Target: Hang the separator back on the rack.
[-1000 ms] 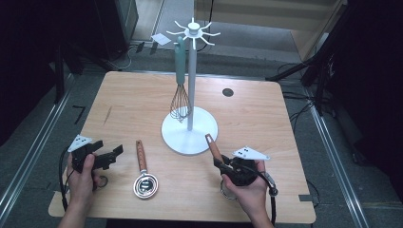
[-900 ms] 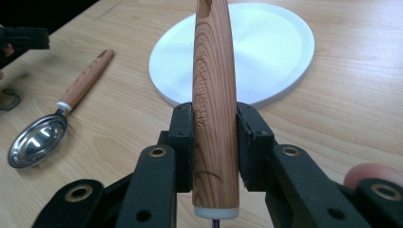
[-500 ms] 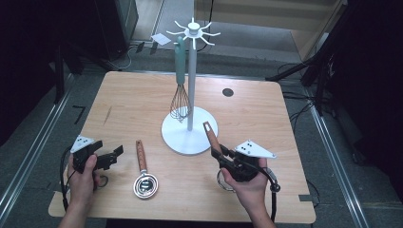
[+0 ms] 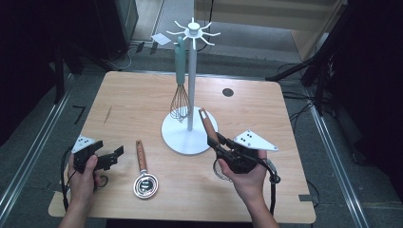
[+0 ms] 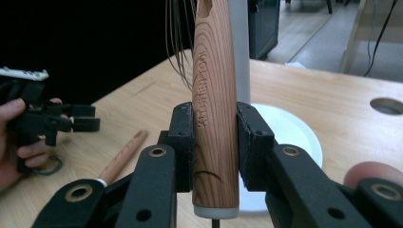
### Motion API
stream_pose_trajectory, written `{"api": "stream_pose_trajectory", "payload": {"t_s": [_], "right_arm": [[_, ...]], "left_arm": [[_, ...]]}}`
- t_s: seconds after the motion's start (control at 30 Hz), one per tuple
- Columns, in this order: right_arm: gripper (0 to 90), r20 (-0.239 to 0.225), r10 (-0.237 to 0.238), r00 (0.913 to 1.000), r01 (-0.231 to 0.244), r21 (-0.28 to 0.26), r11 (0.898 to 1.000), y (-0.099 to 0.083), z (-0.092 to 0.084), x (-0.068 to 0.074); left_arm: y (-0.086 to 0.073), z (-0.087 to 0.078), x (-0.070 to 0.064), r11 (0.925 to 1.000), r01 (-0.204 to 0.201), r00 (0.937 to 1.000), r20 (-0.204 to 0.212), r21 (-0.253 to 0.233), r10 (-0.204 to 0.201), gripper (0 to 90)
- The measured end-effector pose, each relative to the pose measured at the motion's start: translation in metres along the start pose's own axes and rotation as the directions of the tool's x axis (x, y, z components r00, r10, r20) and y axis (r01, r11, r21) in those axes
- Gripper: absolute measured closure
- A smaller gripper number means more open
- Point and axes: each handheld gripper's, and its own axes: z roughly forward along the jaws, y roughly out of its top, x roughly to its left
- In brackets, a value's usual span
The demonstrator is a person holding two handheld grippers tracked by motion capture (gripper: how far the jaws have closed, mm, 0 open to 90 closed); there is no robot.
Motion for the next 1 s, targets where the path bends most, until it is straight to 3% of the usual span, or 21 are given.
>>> {"api": "stream_pose_trajectory", "payload": {"t_s": [1.0], "right_arm": [[72.3,-0.047,-0.047,0.9978,0.04,-0.136,0.99,0.048,0.003,0.011]], "left_arm": [[-0.002,0.002,-0.002,0.9992,-0.032,0.9988,-0.037,-0.024,0.031,9.7]]}}
